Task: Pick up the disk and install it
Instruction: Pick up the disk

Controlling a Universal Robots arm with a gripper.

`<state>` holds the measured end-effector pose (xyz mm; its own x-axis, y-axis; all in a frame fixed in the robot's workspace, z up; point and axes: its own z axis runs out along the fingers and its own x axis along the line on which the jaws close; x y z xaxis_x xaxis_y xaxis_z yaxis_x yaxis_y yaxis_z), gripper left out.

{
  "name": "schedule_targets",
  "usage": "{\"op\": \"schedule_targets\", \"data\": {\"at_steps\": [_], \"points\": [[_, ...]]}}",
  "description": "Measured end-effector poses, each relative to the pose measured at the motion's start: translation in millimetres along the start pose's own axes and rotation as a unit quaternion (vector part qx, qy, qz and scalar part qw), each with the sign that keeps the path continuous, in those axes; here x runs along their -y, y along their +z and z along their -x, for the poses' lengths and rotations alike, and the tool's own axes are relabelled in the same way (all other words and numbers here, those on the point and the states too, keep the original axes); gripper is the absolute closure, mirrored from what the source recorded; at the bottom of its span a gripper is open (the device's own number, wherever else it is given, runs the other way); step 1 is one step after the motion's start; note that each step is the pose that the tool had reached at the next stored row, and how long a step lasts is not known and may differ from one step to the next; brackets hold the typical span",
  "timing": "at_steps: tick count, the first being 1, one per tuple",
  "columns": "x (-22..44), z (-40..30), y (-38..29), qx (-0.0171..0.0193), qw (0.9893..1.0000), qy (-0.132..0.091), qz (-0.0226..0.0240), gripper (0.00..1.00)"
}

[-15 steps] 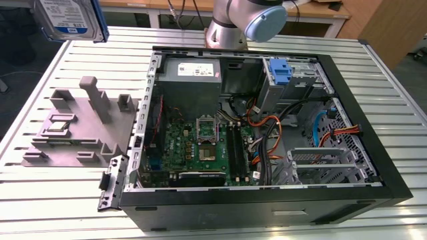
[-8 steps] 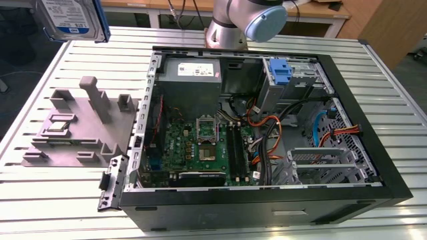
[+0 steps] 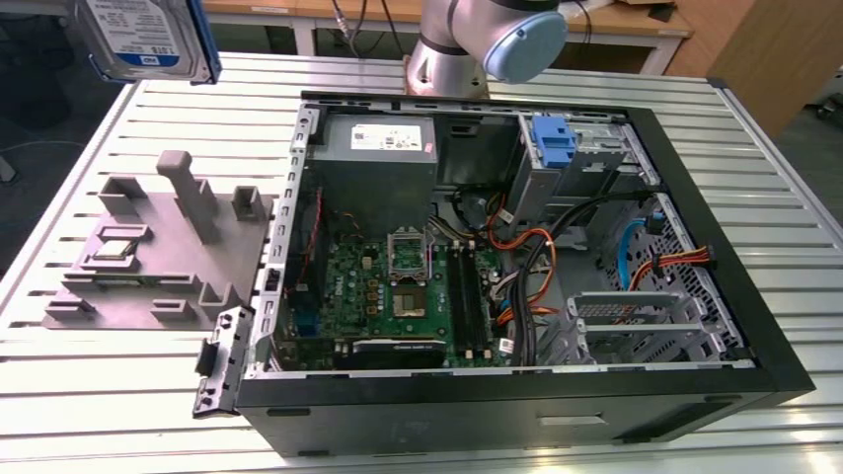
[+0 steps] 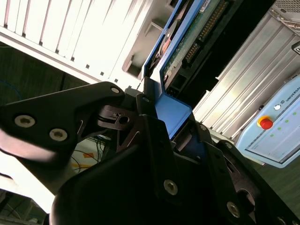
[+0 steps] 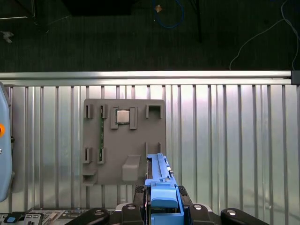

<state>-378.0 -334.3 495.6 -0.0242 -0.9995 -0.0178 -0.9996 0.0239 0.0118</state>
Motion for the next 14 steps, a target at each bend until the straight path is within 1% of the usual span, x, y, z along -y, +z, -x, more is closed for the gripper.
{"op": "schedule_targets", "data": {"at_steps": [14], "points": [[7.2, 0.2, -0.1, 0.0000, 1.0000, 0.000, 0.0000, 0.63]]}}
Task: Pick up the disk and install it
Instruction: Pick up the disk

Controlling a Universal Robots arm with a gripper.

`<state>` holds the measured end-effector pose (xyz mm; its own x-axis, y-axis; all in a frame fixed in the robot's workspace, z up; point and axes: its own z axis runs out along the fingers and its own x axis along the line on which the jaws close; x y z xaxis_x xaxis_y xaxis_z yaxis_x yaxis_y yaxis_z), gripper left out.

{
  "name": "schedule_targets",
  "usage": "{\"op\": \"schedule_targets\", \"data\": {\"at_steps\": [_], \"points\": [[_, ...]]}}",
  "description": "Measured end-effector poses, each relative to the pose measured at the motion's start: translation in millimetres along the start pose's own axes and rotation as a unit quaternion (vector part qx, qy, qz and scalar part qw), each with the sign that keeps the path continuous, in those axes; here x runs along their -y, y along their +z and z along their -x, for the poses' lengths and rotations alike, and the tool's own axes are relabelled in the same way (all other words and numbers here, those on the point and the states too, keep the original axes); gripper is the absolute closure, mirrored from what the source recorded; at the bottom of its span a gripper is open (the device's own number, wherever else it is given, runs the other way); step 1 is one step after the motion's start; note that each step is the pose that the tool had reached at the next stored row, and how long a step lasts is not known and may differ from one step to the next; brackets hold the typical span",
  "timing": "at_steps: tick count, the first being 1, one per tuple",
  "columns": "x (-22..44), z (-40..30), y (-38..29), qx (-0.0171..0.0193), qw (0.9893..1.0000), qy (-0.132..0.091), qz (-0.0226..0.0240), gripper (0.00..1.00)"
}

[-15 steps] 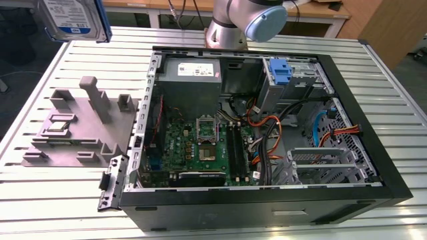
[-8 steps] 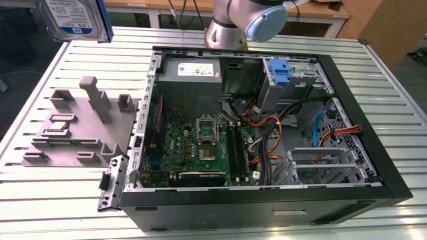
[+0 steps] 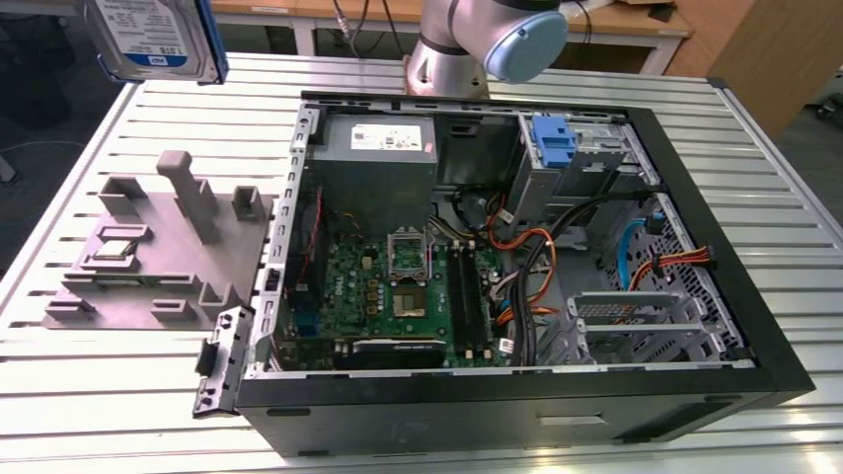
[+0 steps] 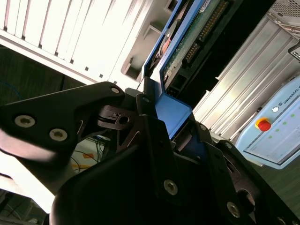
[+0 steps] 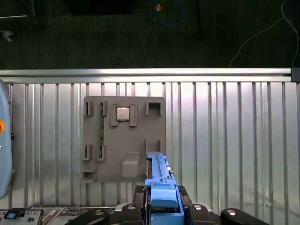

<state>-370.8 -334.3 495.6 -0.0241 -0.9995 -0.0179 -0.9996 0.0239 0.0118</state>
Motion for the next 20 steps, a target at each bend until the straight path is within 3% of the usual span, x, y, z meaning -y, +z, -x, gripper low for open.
{"op": "schedule_targets", "data": {"at_steps": [20], "points": [[10.1, 0.2, -0.1, 0.0000, 1.0000, 0.000, 0.0000, 0.63]]}}
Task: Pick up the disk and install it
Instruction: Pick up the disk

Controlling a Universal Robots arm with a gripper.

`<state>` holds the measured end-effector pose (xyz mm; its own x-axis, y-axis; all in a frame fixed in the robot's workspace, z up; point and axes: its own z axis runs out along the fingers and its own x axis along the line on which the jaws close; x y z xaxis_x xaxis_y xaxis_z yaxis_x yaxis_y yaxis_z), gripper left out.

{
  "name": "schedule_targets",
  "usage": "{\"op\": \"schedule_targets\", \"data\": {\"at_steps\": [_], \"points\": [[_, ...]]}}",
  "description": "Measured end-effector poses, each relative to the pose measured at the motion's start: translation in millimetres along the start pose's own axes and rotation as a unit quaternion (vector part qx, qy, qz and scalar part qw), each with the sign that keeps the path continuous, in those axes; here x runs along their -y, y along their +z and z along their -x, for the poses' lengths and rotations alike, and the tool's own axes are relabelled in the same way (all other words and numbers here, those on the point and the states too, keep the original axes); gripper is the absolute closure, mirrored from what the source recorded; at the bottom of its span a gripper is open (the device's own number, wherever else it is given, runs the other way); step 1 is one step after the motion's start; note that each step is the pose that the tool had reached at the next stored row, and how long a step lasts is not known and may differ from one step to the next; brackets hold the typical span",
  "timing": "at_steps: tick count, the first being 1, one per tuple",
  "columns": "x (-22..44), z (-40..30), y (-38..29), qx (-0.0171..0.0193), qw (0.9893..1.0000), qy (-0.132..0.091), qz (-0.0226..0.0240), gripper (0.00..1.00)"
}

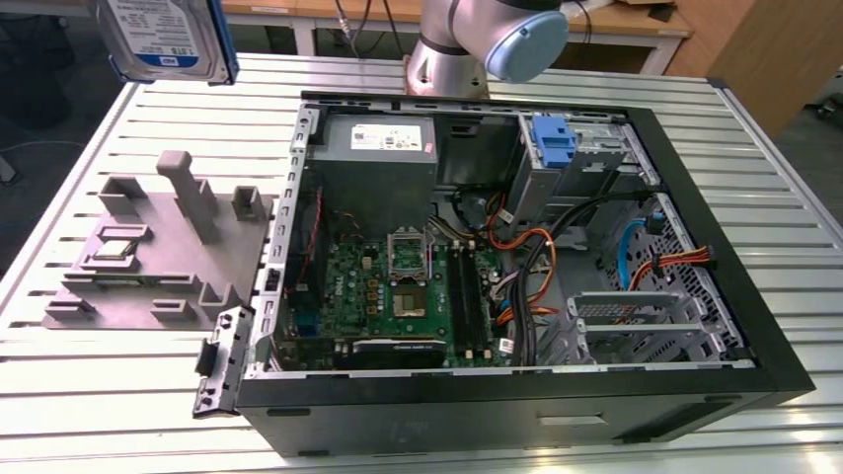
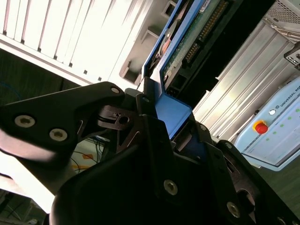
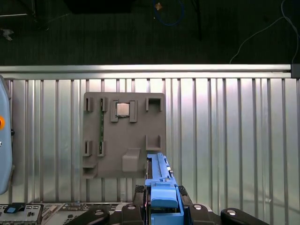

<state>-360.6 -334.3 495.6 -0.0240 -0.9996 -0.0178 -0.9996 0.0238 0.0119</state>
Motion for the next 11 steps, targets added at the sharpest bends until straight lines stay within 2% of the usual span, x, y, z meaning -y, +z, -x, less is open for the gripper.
{"op": "schedule_targets", "data": {"at_steps": [11], "points": [[5.5, 0.1, -0.1, 0.0000, 1.0000, 0.000, 0.0000, 0.63]]}}
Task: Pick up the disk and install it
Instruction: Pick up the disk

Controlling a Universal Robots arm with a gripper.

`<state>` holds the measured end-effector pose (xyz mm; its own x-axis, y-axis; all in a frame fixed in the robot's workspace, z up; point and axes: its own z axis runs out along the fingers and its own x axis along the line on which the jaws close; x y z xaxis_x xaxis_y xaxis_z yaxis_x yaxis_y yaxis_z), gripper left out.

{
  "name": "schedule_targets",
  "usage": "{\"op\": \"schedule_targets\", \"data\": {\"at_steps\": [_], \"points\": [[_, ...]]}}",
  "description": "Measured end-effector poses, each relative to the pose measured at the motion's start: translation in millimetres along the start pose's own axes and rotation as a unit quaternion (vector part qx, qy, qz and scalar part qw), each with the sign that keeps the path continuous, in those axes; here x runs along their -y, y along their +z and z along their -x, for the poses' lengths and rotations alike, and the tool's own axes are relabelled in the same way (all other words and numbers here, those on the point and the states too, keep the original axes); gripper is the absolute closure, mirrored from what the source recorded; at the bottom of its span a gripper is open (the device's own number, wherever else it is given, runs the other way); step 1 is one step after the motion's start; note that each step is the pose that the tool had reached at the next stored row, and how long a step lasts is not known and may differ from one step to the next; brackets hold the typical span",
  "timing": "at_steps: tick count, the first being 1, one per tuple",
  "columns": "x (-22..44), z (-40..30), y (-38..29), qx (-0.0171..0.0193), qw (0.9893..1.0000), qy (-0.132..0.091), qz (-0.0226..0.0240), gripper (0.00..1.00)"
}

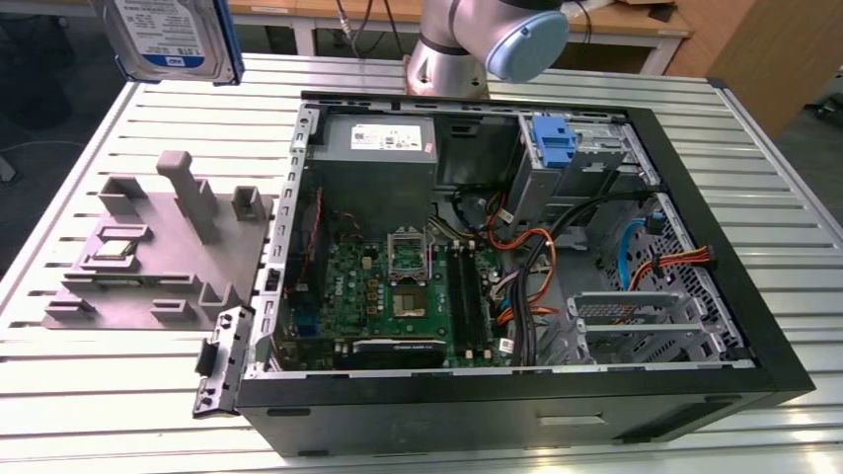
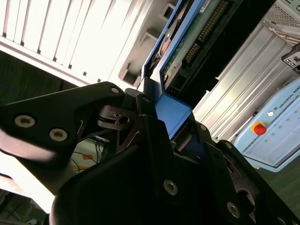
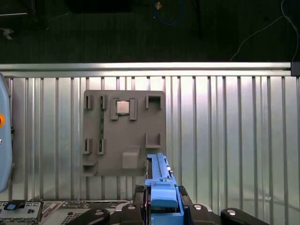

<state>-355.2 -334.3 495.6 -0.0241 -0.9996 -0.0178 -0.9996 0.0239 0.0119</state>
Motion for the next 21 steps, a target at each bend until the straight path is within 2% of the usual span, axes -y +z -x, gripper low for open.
{"op": "schedule_targets", "data": {"at_steps": [21], "points": [[7.1, 0.2, -0.1, 0.0000, 1.0000, 0.000, 0.0000, 0.63]]}}
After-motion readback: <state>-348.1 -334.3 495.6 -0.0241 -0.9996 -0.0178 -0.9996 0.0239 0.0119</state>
